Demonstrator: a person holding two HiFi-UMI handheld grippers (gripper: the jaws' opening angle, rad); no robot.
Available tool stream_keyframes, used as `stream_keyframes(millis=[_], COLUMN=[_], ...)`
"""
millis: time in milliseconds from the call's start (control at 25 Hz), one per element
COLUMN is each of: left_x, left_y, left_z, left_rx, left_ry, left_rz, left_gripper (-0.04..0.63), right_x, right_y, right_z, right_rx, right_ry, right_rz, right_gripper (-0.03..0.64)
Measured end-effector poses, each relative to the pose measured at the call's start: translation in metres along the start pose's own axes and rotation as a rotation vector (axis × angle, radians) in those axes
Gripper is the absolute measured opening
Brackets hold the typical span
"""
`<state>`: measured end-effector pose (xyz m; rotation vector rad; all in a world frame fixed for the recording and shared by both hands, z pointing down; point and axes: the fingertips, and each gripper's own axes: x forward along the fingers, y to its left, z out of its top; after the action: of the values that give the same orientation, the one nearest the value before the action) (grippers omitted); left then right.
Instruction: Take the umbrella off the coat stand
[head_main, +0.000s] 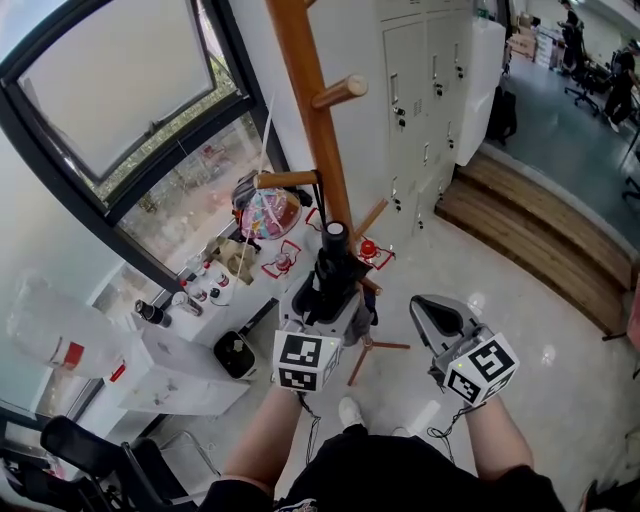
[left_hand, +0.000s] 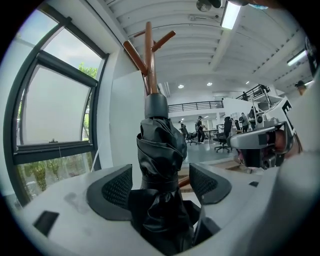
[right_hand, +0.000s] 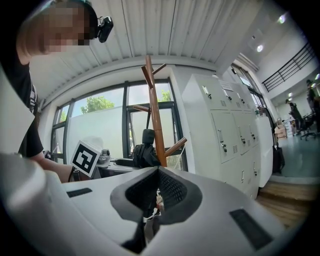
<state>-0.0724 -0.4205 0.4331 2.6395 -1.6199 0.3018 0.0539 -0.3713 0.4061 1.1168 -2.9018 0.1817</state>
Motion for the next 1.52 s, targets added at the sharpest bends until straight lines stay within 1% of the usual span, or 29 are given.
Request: stream_keyframes(millis=[480, 960, 1000, 1080, 1520], left_x=[0.029, 0.037, 0.037, 0.036, 0.029], left_y=[0.004, 0.004, 0.004, 0.005, 0.007], left_z=[-0.009, -0.011, -0.01, -0.008, 0.006], left_rx=[-0.012, -0.029, -0.027, -0.026, -0.023], left_ry=[0.011, 0.024, 0.023, 0.019, 0.004], left_rz=[-0.068, -0.102, -0.103, -0.098, -0.081], left_gripper=[0.325, 0.322, 0.316, 0.275, 0.262], right_x=[0.011, 0.016, 0.016, 0.015, 0.013], right_y=[-0.01, -0.014, -0.015, -0.015, -0.013], right_z=[-0.003, -0.005, -0.005, -0.004, -0.001], right_rx=[-0.005, 0.004, 0.005, 0.006, 0.003], right_ry=[0.015, 0.013, 0.013, 0.013, 0.01], right_rz=[-0.049, -0.066, -0.067, -0.067, -0.059], right_gripper=[0.054, 0.054, 0.054, 0.054, 0.054])
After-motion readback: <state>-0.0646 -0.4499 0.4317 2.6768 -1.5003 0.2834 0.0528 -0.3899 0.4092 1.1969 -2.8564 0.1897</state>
